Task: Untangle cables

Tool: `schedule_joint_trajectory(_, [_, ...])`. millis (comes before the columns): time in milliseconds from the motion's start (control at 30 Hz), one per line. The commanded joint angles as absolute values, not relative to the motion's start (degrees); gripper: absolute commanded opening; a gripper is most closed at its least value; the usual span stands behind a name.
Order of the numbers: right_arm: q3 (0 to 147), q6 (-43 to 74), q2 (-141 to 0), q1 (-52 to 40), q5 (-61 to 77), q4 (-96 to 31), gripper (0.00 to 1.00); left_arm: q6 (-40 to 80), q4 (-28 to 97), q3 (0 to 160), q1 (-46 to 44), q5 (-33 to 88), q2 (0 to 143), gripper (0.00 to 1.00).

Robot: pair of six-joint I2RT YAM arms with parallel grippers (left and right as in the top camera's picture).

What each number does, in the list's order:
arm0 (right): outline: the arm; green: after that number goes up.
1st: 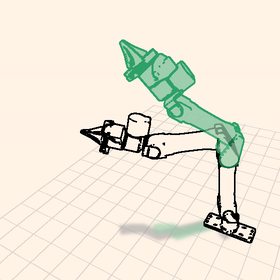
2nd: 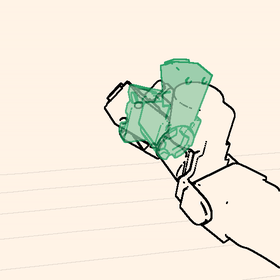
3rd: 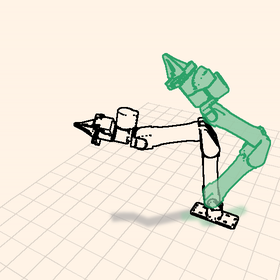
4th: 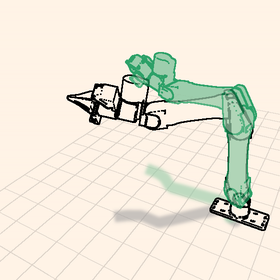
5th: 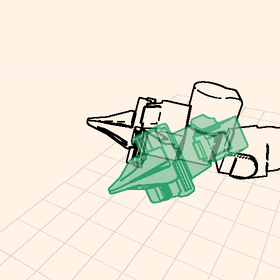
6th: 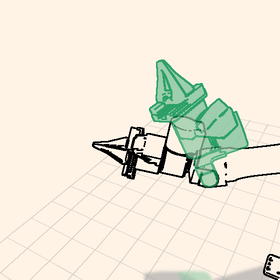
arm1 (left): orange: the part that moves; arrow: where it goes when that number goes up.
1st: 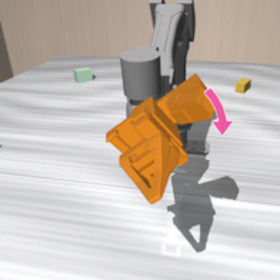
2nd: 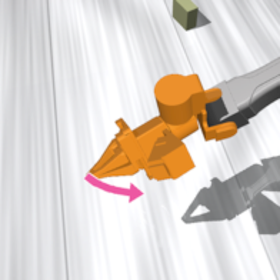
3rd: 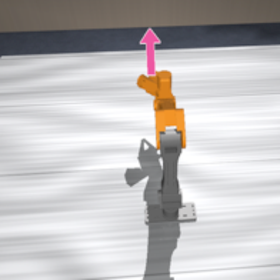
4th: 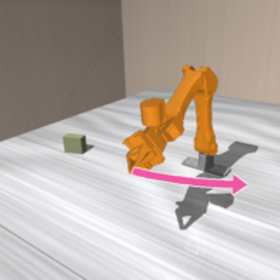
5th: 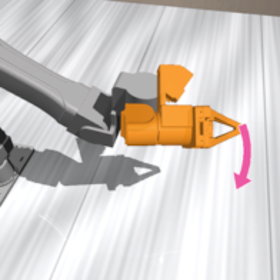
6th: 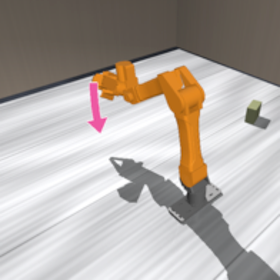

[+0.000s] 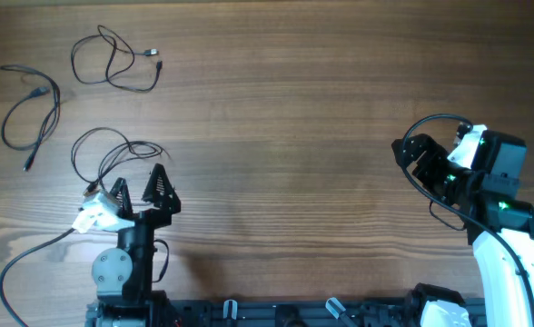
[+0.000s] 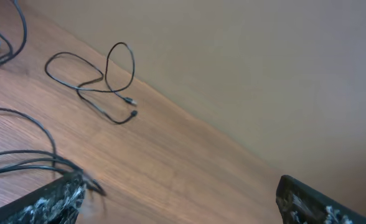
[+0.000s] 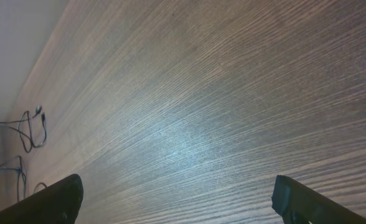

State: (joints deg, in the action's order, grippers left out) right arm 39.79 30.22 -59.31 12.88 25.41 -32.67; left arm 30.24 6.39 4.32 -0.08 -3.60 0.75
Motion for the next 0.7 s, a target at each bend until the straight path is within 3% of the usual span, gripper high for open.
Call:
schedule_joint_trajectory(0, [40.1,30.6,-59.5,12.7,24.8,-32.6,1.0,25.6,3.3,0.6,-0.4,-3.9,0.4,1.0])
schedule_joint_trajectory(167, [40.1,30.6,-59.5,12.7,24.8,-32.6,1.0,11.7,4.0,0.3,-0.4,5.3,0.5,1.0])
schedule_joint_trajectory(533, [40.1,30.6,-59.5,12.7,24.8,-32.6,1.0,10.6,3.9,0.3,-0.4,5.1,0.9,1.0])
schedule_joint_trajectory(667, [40.1,30.6,-59.5,12.7,24.8,-32.6,1.0,-1.8,3.6,0.3,-0.4,8.6,0.9,1.0])
